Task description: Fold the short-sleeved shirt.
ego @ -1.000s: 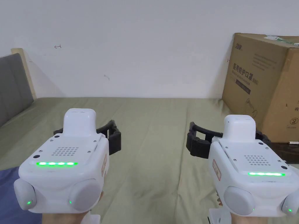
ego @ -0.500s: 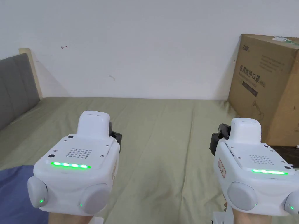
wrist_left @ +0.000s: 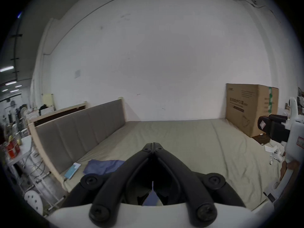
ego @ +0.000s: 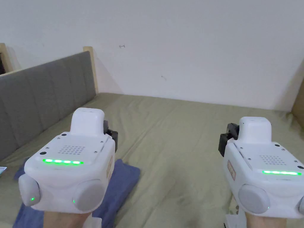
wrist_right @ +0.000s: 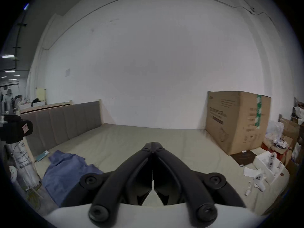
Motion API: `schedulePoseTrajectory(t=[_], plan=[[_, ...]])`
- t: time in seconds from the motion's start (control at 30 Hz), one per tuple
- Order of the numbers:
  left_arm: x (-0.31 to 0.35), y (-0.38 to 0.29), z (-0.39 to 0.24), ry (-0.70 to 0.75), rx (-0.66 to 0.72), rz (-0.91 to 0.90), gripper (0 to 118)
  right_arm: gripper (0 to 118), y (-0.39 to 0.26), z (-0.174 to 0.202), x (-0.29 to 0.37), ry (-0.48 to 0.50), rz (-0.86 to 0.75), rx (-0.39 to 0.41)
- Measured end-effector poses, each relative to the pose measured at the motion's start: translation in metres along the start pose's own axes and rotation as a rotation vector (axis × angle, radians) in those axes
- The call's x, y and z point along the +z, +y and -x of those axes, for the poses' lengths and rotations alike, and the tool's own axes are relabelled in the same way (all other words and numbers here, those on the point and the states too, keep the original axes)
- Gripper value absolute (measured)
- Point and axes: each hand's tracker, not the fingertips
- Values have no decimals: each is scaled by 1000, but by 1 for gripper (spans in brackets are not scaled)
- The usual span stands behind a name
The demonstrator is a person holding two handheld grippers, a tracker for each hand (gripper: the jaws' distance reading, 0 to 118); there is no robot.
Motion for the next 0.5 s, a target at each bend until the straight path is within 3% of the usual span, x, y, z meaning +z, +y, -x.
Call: schedulePoseTrajectory(t=[0.23,0.5], plan=[[24,-13,60,170,-8,49,0,0,-5,66,-18,206,52,-35],[1,-31,86,186,68,159,0,0,-18,89,-26,266,99,-10]])
